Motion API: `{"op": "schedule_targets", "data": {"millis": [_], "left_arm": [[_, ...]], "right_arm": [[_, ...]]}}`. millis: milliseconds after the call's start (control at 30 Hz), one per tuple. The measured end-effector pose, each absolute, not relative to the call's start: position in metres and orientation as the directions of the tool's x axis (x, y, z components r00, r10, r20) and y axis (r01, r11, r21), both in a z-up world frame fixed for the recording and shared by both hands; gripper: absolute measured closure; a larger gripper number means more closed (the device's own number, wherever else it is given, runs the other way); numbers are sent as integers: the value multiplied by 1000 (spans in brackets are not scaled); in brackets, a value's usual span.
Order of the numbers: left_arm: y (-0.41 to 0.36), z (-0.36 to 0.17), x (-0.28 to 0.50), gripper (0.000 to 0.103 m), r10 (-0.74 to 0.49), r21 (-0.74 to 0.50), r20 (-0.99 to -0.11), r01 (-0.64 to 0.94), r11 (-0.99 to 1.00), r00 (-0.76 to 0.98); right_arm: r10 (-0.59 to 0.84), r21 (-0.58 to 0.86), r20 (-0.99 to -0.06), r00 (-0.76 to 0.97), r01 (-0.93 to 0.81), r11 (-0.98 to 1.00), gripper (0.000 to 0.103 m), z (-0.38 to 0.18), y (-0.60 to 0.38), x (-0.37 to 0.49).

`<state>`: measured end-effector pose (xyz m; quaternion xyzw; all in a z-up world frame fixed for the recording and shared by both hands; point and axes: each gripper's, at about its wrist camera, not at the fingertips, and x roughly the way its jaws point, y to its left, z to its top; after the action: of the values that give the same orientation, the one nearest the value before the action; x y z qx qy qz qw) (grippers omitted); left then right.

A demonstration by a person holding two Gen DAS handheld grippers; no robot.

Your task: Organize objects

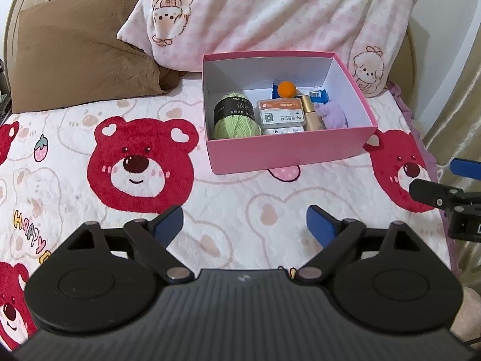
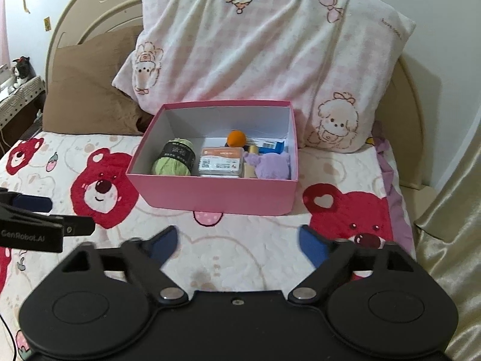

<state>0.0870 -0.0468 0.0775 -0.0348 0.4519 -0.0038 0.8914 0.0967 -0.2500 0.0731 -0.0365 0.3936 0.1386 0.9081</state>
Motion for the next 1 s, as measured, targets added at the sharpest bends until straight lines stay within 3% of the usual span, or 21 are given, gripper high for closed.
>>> {"op": "schedule_targets", "data": {"millis": [167,1000], "left_arm": [[-48,77,82,0,-39,-64,-805,-20,998,591],[-53,70,82,0,-1,-38,-866,-62,997,500]], "right_arm": [[203,47,-739,643,-251,967,6,72,-249,94],[118,24,-784,609,-160,987,6,75,-255,89]]}}
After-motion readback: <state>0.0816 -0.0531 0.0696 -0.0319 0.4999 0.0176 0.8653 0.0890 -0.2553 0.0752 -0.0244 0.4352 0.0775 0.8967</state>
